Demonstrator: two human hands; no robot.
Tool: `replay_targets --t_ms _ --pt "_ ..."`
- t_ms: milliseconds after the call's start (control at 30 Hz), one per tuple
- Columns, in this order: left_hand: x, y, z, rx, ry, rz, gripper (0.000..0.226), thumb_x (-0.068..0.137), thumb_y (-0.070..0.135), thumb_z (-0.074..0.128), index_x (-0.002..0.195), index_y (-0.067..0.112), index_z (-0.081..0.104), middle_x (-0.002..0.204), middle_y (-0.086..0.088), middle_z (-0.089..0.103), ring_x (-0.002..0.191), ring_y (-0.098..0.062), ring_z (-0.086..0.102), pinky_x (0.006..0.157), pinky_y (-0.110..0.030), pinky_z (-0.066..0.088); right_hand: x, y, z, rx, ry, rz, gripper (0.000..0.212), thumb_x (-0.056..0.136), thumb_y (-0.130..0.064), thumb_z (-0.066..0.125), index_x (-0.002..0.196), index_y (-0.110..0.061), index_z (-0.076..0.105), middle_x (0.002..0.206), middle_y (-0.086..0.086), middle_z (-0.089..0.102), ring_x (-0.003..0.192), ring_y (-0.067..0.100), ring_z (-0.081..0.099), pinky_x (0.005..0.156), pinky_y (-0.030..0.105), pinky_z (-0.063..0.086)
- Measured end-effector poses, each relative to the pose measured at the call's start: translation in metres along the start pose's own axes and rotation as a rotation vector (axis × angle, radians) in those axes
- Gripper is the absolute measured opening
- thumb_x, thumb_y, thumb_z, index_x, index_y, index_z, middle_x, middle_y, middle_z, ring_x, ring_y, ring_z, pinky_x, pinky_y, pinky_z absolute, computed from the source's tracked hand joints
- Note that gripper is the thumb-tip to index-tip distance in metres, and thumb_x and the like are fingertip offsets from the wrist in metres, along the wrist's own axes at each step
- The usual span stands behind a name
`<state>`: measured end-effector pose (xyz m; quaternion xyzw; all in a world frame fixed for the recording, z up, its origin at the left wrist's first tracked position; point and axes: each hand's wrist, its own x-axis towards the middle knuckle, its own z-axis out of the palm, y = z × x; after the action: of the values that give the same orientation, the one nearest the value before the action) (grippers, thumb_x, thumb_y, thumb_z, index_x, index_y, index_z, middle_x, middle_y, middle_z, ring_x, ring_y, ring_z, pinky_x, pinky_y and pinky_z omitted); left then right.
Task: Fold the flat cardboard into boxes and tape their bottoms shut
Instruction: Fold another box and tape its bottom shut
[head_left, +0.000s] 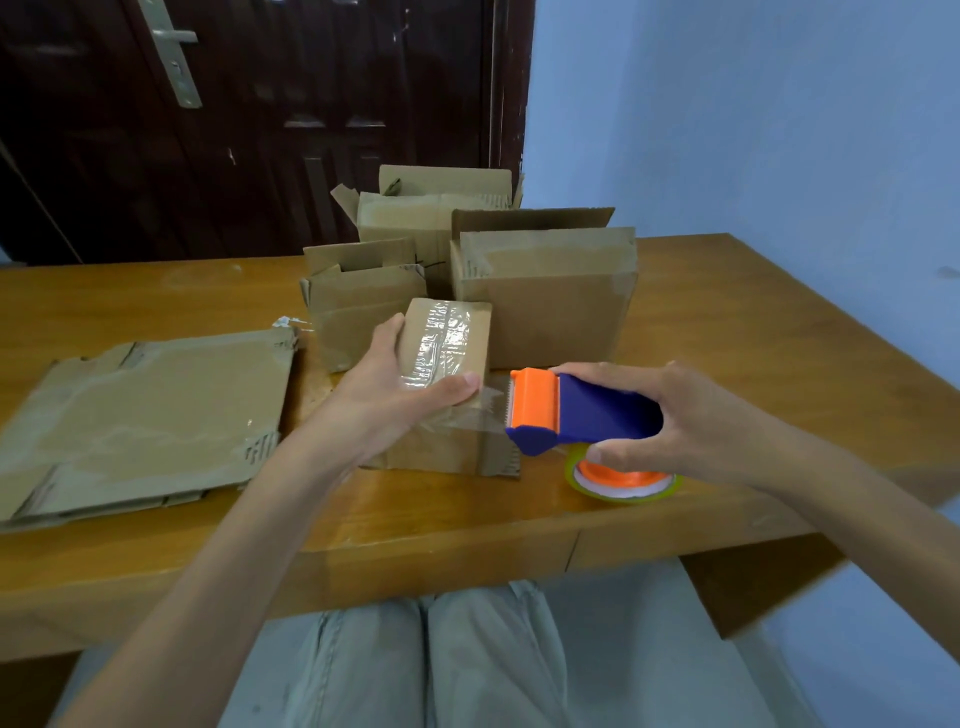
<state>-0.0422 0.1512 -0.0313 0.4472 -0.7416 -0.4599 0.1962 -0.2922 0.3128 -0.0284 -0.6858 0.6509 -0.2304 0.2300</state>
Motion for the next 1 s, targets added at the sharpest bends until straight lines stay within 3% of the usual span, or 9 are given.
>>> replay_targets --t_ms 167,400,567,700,767,933,1000 --pt "0.001 -0.001 0.000 0.000 -0.009 0.003 0.121 0.074 0.061 0.084 0.165 0.035 0.009 0.150 0.002 0.051 0.125 -0.020 0.058 0.111 -0.044 0.048 -0.006 0.000 -0.008 -0.120 0.032 -0.024 0.074 0.082 -0.063 0.075 0.147 -0.061 0.040 0.114 -0.025 0.067 0.099 0.007 0.068 0.070 0.023 0.060" --pt "0.002 -0.004 0.000 -0.017 -0.007 -0.002 0.124 0.069 0.065 0.084 0.165 0.038 0.010 0.145 0.004 0.053 0.120 -0.018 0.061 0.109 -0.046 0.052 0.008 -0.006 -0.003 -0.252 0.011 -0.017 0.078 0.082 -0.082 0.061 0.151 -0.060 0.034 0.117 -0.029 0.063 0.100 0.001 0.065 0.069 0.021 0.059" --pt "0.003 -0.005 0.000 -0.019 -0.006 -0.010 0.127 0.065 0.067 0.084 0.164 0.039 0.009 0.149 0.000 0.052 0.121 -0.021 0.062 0.107 -0.048 0.053 0.016 -0.023 -0.010 -0.315 -0.021 0.026 0.074 0.084 -0.072 0.069 0.151 -0.058 0.039 0.115 -0.027 0.063 0.094 0.002 0.064 0.070 0.019 0.054" --pt "0.002 -0.002 0.002 -0.029 0.015 -0.011 0.120 0.074 0.057 0.085 0.165 0.034 0.009 0.152 -0.002 0.049 0.125 -0.023 0.059 0.107 -0.047 0.053 0.029 -0.054 -0.019 -0.561 -0.053 -0.008 0.070 0.087 -0.071 0.065 0.150 -0.050 0.044 0.103 -0.028 0.059 0.083 -0.003 0.058 0.066 0.018 0.045" --pt "0.003 -0.002 0.003 -0.032 0.022 -0.010 0.119 0.076 0.056 0.085 0.165 0.034 0.010 0.152 -0.003 0.049 0.125 -0.023 0.058 0.107 -0.046 0.053 0.033 -0.068 -0.025 -0.679 -0.053 -0.030 0.066 0.087 -0.072 0.062 0.147 -0.047 0.049 0.098 -0.026 0.060 0.080 -0.002 0.055 0.066 0.022 0.048" --pt "0.002 0.000 0.004 -0.050 -0.004 0.001 0.117 0.079 0.053 0.084 0.166 0.032 0.008 0.155 -0.003 0.047 0.125 -0.022 0.056 0.098 -0.035 0.049 0.046 -0.081 -0.004 -0.973 -0.148 -0.088 0.064 0.090 -0.070 0.059 0.145 -0.037 0.051 0.110 -0.011 0.067 0.098 0.011 0.059 0.067 0.027 0.048" --pt "0.001 0.001 0.005 -0.052 -0.014 0.015 0.116 0.081 0.052 0.083 0.166 0.031 0.008 0.154 -0.003 0.046 0.122 -0.020 0.054 0.090 -0.029 0.046 0.049 -0.075 0.006 -1.013 -0.164 -0.064 0.063 0.090 -0.070 0.058 0.143 -0.036 0.053 0.103 -0.010 0.062 0.096 0.015 0.058 0.064 0.027 0.049"
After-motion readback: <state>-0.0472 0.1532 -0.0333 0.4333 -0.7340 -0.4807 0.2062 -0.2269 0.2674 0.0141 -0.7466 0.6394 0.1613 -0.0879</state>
